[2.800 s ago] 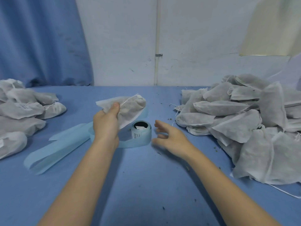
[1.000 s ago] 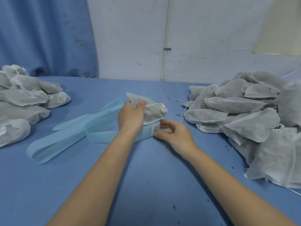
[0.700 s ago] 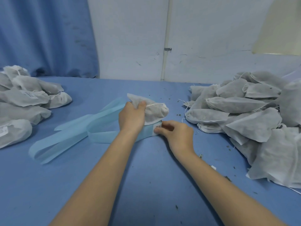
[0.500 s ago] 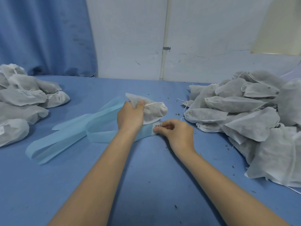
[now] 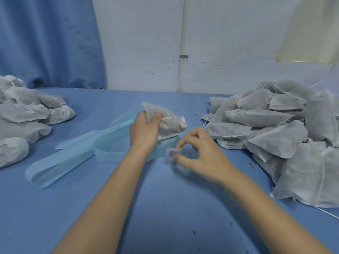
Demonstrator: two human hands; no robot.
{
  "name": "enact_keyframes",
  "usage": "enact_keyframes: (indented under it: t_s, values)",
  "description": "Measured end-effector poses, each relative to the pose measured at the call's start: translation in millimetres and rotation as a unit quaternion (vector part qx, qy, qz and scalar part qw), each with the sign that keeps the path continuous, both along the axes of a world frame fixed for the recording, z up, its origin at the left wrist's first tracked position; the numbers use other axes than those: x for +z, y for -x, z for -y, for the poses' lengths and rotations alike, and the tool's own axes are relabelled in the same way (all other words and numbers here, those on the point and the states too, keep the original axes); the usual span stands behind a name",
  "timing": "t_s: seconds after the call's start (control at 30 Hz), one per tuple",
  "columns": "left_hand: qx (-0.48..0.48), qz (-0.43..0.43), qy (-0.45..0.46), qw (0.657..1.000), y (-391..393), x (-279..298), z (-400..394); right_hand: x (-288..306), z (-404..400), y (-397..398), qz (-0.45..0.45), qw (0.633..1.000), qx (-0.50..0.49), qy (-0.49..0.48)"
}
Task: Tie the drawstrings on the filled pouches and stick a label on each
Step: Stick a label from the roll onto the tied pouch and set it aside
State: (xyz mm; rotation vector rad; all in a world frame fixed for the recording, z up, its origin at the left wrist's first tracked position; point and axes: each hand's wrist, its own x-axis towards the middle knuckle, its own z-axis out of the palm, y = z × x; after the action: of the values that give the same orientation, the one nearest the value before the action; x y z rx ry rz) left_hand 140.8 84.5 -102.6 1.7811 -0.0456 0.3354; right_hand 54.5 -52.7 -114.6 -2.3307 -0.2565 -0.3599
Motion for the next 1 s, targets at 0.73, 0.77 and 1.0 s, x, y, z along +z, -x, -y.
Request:
enact_keyframes:
  t_s: [0.73, 0.77, 1.0]
  values:
    - [-0.251, 0.047, 0.052, 0.966, 34.5, 14.7, 24.9, 32.8, 36.1, -6.3, 0.095, 0.977, -0.09, -0.167]
    - [-0.25, 0.05, 0.042, 0.966, 34.0, 13.2, 25.0, 33.7, 36.9, -5.1, 0.066, 0.969, -0.066, -0.229]
    - [-0.29, 0.037, 0.032, 0.956, 36.7, 7.5, 32.1, 22.9, 38.2, -10.5, 0.111, 0.937, -0.09, -0.319]
